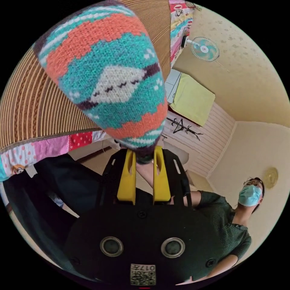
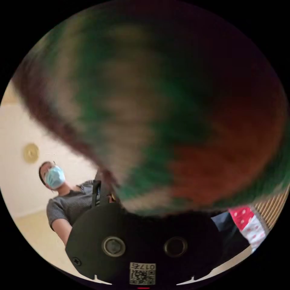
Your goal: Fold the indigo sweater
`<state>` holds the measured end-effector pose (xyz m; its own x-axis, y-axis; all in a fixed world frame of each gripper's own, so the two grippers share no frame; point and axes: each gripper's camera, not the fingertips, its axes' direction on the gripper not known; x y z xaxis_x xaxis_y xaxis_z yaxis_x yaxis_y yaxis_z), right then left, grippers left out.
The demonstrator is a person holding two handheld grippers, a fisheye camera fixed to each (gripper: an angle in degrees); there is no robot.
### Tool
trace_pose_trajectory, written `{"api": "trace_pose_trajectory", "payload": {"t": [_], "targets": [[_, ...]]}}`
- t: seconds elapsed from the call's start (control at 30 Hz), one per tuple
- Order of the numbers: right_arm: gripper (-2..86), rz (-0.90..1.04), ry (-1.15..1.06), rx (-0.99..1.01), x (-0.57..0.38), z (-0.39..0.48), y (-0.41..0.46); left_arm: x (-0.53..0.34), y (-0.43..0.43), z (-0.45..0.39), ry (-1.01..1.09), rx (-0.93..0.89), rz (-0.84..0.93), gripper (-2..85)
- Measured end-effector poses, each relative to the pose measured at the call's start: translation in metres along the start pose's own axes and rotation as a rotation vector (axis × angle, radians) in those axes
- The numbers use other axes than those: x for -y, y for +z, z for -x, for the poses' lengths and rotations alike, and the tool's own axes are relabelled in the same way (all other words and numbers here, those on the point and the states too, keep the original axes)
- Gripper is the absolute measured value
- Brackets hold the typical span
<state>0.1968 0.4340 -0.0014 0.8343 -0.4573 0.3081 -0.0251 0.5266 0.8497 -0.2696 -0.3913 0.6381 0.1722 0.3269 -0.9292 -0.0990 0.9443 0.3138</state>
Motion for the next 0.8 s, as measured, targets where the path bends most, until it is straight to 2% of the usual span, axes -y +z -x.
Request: {"api": "trace_pose_trajectory", "payload": {"t": [0.1, 0.23, 0.27, 0.33, 0.4, 0.5, 0.53, 0.6, 0.63, 0.67, 0.73, 0.8], "targets": [[24.5, 0.078, -0.236, -0.014, 0.006, 0.081, 0.001, 0.001, 0.019, -0.084, 0.191, 0.109, 0.074, 8.9], [22.2, 0.136, -0.576, -0.061, -0.021, 0.202, -0.026, -0.012, 0.09, -0.195, 0.459, 0.25, 0.259, 10.3], [21.7, 0.134, -0.666, -0.12, -0.037, 0.233, -0.039, -0.014, 0.101, -0.206, 0.489, 0.265, 0.287, 10.6], [21.0, 0.113, -0.756, -0.214, -0.061, 0.269, -0.062, -0.024, 0.142, -0.232, 0.562, 0.303, 0.45, 11.3], [20.4, 0.069, -0.789, -0.299, -0.085, 0.285, -0.094, -0.031, 0.16, -0.234, 0.554, 0.346, 0.537, 12.2], [19.6, -0.063, -0.638, -0.386, -0.114, 0.259, -0.166, -0.037, 0.154, -0.216, 0.451, 0.459, 0.555, 12.4], [19.4, -0.157, -0.526, -0.412, -0.125, 0.233, -0.2, -0.037, 0.142, -0.205, 0.379, 0.471, 0.543, 12.4], [19.0, -0.398, -0.239, -0.413, -0.144, 0.173, -0.259, -0.038, 0.114, -0.187, 0.263, 0.453, 0.499, 12.3], [18.5, -0.635, 0.079, -0.363, -0.167, 0.124, -0.297, -0.04, 0.091, -0.175, 0.184, 0.43, 0.45, 12.1], [18.0, -0.891, 0.179, -0.228, -0.204, 0.092, -0.316, -0.042, 0.078, -0.169, 0.145, 0.418, 0.422, 11.8], [17.5, -1.045, 0.055, -0.087, -0.227, 0.073, -0.315, -0.051, 0.024, -0.148, 0.001, 0.378, 0.297, 10.8], [17.4, -1.096, 0.015, -0.14, -0.23, 0.074, -0.301, -0.061, -0.023, -0.136, -0.088, 0.319, 0.173, 10.2]]}}
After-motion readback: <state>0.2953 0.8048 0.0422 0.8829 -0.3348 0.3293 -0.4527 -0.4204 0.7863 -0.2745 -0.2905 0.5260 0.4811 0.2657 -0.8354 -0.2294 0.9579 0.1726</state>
